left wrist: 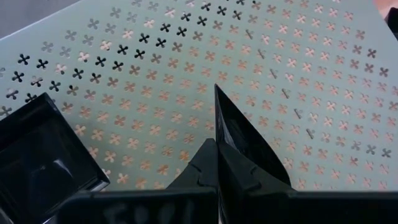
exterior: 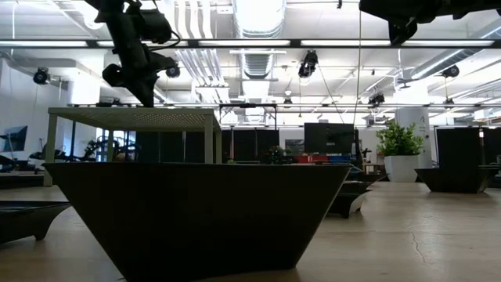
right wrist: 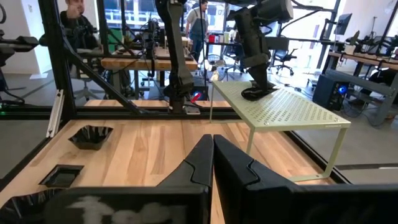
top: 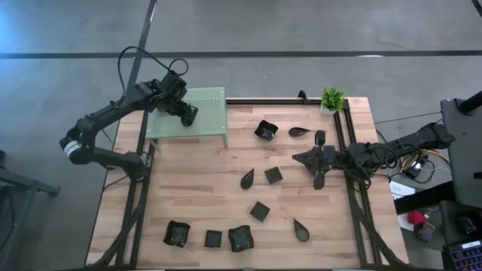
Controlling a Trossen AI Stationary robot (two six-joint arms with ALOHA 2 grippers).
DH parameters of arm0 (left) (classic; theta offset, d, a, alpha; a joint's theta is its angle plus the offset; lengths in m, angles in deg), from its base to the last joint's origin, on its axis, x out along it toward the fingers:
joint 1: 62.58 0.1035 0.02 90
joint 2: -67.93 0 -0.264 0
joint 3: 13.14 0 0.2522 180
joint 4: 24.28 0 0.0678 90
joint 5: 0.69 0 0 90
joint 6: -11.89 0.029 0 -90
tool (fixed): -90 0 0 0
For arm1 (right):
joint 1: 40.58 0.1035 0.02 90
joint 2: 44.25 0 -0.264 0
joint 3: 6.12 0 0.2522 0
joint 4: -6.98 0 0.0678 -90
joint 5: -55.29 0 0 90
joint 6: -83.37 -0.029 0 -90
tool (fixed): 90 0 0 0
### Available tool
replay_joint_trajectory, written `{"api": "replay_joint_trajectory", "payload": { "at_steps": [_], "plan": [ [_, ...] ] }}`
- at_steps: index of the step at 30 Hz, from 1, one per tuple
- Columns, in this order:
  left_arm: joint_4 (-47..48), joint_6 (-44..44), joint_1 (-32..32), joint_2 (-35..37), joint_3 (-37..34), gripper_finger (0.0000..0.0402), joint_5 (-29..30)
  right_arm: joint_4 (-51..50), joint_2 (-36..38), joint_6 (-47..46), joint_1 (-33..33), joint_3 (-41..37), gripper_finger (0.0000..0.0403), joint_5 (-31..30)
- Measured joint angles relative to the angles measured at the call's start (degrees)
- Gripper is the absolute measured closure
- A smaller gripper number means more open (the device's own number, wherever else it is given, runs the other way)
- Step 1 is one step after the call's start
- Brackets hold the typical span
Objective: Pick & Place Mini shaped plates
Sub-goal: Put the black drop-shaped plate on the shelf
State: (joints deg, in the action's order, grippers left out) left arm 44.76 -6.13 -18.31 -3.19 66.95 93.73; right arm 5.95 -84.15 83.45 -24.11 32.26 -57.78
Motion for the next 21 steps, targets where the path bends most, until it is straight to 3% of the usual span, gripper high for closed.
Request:
{"api": "replay_joint_trajectory", "payload": {
  "at_steps": [21],
  "plan": [
    [0.0, 0.2, 0.0, 0.0, 0.0, 0.0397, 0.0, 0.0, 0.0, 0.1, 0.0, 0.4, 0.0394, 0.0]
  ]
}}
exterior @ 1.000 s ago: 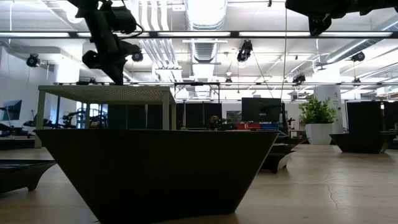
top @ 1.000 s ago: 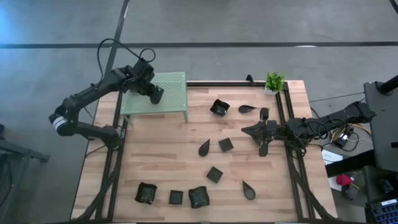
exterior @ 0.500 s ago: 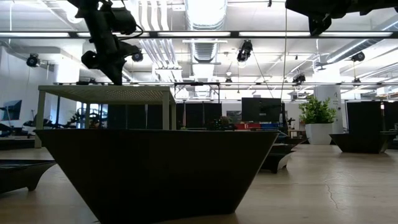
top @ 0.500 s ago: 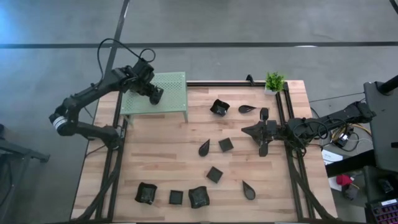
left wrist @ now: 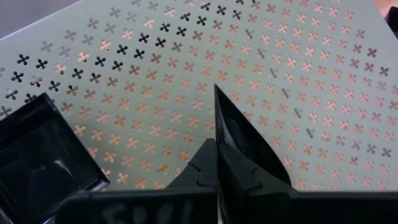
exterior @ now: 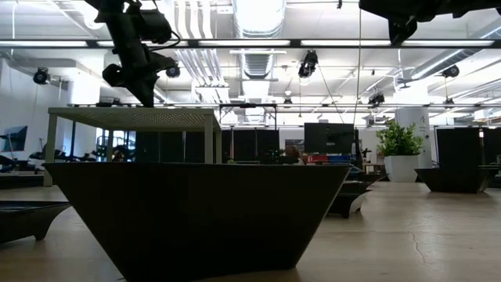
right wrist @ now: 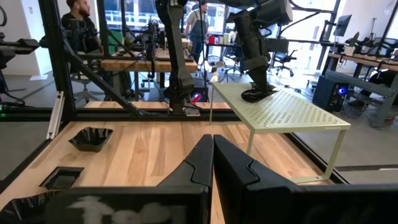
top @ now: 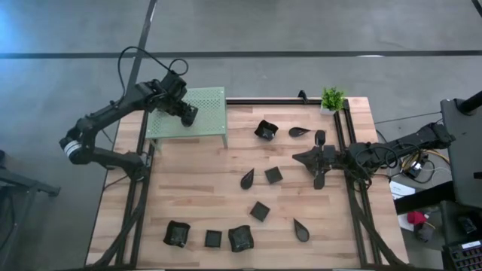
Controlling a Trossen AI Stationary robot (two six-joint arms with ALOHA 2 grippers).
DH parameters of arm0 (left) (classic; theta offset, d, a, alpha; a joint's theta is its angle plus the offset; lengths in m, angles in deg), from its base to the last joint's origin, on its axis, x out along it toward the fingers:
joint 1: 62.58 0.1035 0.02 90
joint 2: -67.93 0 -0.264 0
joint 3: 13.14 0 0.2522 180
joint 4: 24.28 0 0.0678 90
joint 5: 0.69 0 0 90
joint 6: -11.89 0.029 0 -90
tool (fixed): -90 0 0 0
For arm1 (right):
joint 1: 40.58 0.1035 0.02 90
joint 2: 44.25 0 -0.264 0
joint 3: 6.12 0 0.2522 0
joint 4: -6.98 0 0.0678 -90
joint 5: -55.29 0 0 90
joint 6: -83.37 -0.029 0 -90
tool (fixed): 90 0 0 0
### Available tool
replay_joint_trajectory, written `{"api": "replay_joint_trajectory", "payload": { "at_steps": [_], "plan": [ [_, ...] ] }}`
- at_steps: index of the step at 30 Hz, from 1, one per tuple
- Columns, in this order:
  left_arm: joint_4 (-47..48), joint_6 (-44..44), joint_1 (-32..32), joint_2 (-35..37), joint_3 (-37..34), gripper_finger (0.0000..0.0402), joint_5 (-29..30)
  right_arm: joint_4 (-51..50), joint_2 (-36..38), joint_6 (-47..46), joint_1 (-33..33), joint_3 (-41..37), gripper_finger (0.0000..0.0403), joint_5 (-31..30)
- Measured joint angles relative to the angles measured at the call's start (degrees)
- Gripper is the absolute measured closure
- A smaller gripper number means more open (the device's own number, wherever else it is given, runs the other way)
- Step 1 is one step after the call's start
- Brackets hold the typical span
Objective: Pick & Place Mini shaped plates
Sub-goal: Put the black drop-shaped plate on the shelf, then put the black distorted square plate on the shelf
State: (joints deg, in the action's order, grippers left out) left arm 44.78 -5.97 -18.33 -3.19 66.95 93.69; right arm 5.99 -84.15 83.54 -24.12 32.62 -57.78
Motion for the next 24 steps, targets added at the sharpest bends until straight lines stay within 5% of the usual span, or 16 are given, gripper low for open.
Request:
{"api": "replay_joint_trajectory", "payload": {
  "at_steps": [11, 24],
  "plan": [
    [-0.3, 1.0, 0.0, 0.0, 0.0, 0.0315, 2.8, 0.0, 0.0, 0.0, 0.0, 0.1, 0.0394, 0.0],
    [-0.6, 7.7, -6.0, 8.6, 5.3, 0.0307, 3.2, 6.0, 0.1, 1.3, -1.3, 0.1, 0.0394, 0.0]
  ]
}}
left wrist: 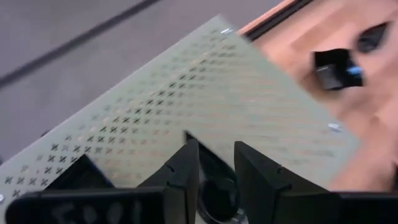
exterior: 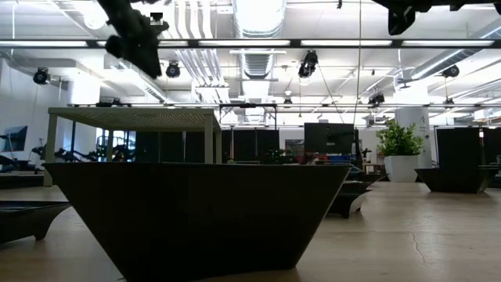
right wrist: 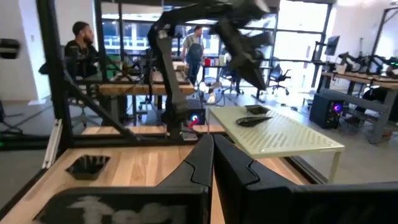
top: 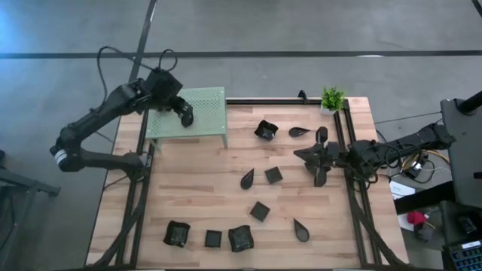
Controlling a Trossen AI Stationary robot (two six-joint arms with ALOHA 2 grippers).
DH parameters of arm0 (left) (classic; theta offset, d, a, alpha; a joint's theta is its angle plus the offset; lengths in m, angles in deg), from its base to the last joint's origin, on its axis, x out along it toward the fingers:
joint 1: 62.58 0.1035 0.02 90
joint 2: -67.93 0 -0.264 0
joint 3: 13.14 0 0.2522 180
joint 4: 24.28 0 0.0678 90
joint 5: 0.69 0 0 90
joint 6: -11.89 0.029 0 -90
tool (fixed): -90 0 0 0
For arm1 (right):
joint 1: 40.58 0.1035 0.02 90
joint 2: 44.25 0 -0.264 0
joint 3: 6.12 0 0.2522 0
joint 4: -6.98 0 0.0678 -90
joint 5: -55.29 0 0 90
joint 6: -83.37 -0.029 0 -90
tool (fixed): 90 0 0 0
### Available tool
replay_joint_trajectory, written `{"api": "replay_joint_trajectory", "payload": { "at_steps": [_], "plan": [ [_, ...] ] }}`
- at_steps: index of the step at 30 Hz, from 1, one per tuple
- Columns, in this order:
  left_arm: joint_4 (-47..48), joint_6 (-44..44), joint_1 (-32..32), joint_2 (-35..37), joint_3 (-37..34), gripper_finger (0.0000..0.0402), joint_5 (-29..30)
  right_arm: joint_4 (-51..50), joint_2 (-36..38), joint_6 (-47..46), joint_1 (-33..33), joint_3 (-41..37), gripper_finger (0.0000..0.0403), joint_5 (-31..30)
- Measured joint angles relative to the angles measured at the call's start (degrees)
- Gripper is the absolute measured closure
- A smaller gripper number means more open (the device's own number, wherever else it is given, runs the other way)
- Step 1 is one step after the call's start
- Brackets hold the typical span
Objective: Pick & Place Mini shaped plates
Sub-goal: Put the black distorted square plate on the shelf
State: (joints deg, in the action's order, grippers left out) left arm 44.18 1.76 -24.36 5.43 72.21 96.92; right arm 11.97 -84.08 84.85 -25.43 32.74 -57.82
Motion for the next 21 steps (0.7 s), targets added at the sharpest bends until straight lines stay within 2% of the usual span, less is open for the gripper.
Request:
{"api": "replay_joint_trajectory", "payload": {
  "at_steps": [4, 10, 17, 21],
  "plan": [
    [0.3, 0.0, -6.4, 4.2, -2.2, 0.0307, 0.9, 0.0, 0.0, -0.1, -3.7, 0.0, 0.0394, 0.0],
    [0.2, -1.3, -19.8, 8.8, -7.7, 0.0307, 11.0, -1.1, -0.1, -4.9, -11.4, 0.0, 0.0394, 1.0],
    [-0.7, -7.9, -37.4, 11.4, -14.0, 0.0307, 16.3, -4.8, -3.4, -11.4, -19.5, 0.0, 0.0394, 6.3],
    [-1.3, -11.1, -47.6, 12.2, -17.1, 0.0307, 21.2, -5.0, -7.4, -13.3, -21.7, 0.0, 0.0394, 6.6]
  ]
}}
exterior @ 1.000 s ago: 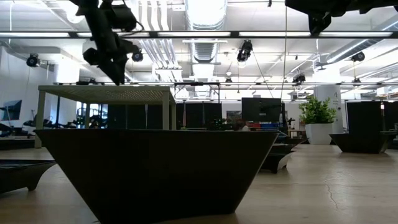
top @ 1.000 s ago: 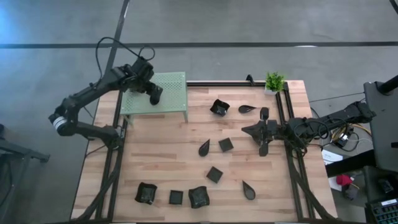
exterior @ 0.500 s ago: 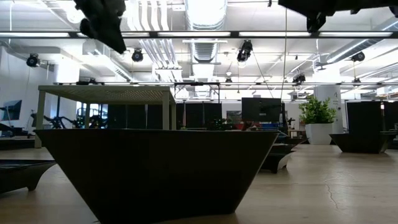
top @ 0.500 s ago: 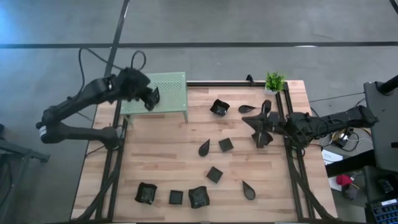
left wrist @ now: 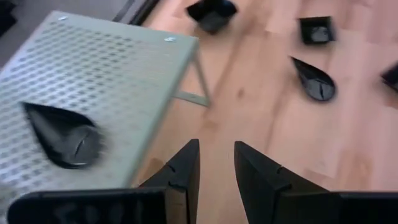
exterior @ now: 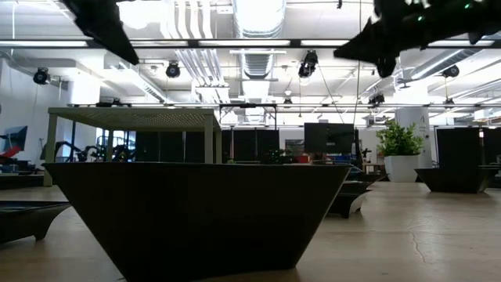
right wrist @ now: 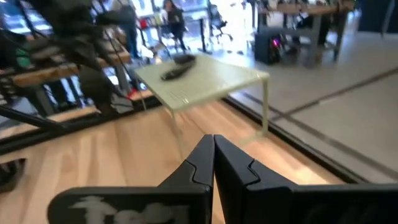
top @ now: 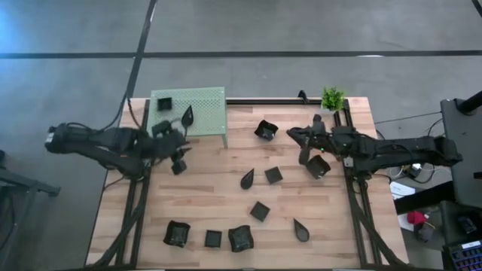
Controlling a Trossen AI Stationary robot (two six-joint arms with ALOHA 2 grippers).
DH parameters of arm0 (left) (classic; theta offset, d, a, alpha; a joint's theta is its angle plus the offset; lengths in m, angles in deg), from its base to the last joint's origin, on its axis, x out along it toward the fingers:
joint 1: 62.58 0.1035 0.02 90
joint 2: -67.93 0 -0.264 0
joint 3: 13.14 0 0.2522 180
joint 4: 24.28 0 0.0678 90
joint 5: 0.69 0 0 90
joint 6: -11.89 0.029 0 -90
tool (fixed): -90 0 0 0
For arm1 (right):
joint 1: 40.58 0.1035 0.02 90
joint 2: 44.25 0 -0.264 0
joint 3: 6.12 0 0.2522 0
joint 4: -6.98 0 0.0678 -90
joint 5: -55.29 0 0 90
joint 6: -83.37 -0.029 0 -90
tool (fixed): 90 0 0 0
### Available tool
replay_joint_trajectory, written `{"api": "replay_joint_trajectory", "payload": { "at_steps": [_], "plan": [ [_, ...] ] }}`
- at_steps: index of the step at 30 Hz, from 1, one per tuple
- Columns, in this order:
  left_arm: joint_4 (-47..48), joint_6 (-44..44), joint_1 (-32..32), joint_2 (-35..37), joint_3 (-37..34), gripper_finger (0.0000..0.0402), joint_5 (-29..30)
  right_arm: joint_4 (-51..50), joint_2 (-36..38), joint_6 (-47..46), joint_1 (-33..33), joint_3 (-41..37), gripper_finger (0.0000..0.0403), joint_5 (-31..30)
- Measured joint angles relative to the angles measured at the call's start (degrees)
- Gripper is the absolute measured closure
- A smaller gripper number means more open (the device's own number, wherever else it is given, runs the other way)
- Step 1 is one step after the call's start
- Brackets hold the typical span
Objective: Pick & Place Mini shaped plates
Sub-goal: Put the black distorted square plate on the shelf
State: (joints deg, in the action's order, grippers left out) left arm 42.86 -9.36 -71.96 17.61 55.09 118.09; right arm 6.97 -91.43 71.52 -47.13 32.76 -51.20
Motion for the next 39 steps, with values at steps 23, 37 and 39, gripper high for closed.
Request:
{"api": "replay_joint_trajectory", "payload": {
  "at_steps": [23, 37, 39],
  "plan": [
    [-15.9, -9.5, -25.8, -1.6, -9.8, 0.0307, 9.9, -21.6, -29.7, -8.2, -12.9, 18.1, 0.0394, 5.1],
    [-17.0, -9.4, -26.2, -1.6, -9.8, 0.0307, 9.9, -40.0, -45.8, -10.7, -18.6, 35.1, 0.0378, 5.2],
    [-17.0, -9.5, -26.2, -1.6, -9.8, 0.0307, 9.9, -41.1, -47.4, -10.7, -19.0, 37.2, 0.0362, 5.7]
  ]
}}
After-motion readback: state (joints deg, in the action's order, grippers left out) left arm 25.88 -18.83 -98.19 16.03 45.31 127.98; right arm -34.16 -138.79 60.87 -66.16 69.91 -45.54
